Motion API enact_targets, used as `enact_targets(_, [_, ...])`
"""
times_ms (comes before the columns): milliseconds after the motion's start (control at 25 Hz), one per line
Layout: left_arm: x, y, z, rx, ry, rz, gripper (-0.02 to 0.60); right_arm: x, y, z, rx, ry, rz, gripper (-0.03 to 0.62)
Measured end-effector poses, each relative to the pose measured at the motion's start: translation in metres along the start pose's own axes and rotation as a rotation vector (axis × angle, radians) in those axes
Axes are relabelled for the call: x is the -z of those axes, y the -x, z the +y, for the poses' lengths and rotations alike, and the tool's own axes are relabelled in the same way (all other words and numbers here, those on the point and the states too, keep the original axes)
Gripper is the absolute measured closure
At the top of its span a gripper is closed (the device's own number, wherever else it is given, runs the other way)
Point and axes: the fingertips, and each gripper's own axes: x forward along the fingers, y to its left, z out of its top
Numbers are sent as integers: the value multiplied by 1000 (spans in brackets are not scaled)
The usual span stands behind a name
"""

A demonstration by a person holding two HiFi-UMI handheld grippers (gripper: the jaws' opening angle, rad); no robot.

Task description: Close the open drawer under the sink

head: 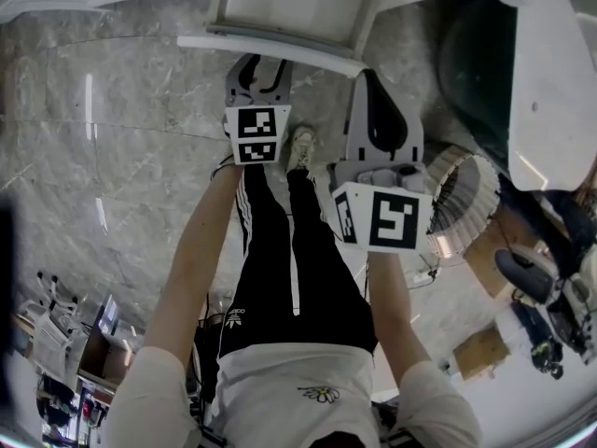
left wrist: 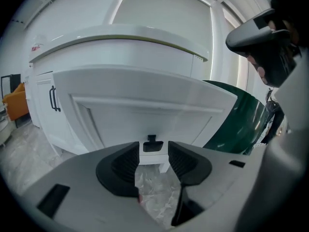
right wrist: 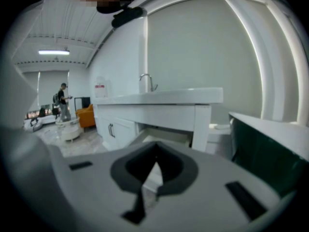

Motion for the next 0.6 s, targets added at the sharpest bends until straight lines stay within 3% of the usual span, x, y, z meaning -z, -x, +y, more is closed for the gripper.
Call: enact_targets(600, [1, -17, 0, 0, -36, 26, 428, 15, -10, 3, -14, -26, 36, 565])
